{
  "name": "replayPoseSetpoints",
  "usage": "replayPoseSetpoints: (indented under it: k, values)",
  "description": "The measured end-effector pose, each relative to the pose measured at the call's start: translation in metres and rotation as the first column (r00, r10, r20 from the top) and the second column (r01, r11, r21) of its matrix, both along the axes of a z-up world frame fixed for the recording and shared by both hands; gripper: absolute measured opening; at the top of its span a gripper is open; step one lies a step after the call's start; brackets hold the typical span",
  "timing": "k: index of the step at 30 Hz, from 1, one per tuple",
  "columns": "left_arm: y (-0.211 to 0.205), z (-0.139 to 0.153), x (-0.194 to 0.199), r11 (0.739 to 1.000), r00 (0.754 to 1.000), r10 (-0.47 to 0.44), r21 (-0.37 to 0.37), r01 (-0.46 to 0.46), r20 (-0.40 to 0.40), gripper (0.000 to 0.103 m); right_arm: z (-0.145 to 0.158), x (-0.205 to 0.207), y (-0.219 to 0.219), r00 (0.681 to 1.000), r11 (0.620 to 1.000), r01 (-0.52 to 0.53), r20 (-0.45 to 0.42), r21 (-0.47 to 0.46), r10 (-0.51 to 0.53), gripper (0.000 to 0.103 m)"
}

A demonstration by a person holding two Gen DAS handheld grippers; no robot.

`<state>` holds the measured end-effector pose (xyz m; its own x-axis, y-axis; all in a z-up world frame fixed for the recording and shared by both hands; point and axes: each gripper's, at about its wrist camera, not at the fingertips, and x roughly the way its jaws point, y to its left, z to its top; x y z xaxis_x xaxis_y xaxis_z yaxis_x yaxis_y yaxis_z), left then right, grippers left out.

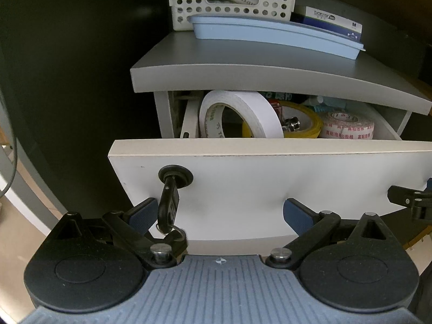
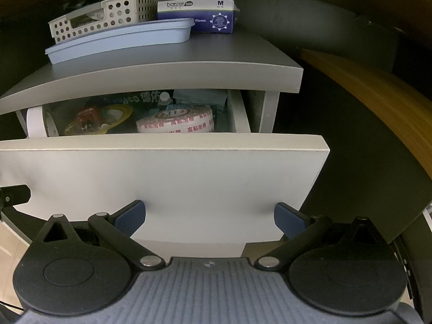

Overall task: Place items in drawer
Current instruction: 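Keep pushing the drawer front with the left gripper until it shuts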

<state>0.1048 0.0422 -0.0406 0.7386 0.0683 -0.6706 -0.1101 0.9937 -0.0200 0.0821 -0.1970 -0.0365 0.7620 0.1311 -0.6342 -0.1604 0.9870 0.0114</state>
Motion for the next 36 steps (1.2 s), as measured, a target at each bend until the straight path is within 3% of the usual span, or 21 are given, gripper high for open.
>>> replayPoseSetpoints:
  k: [36]
  values:
    - [0.003,0.003,0.055,1.0,1.0,-0.013,0.009,0.012,0.022,0.1,-0.009,0.005,0.002,1.0,1.0,-0.02,0.023,-0.021,0.021,0.103]
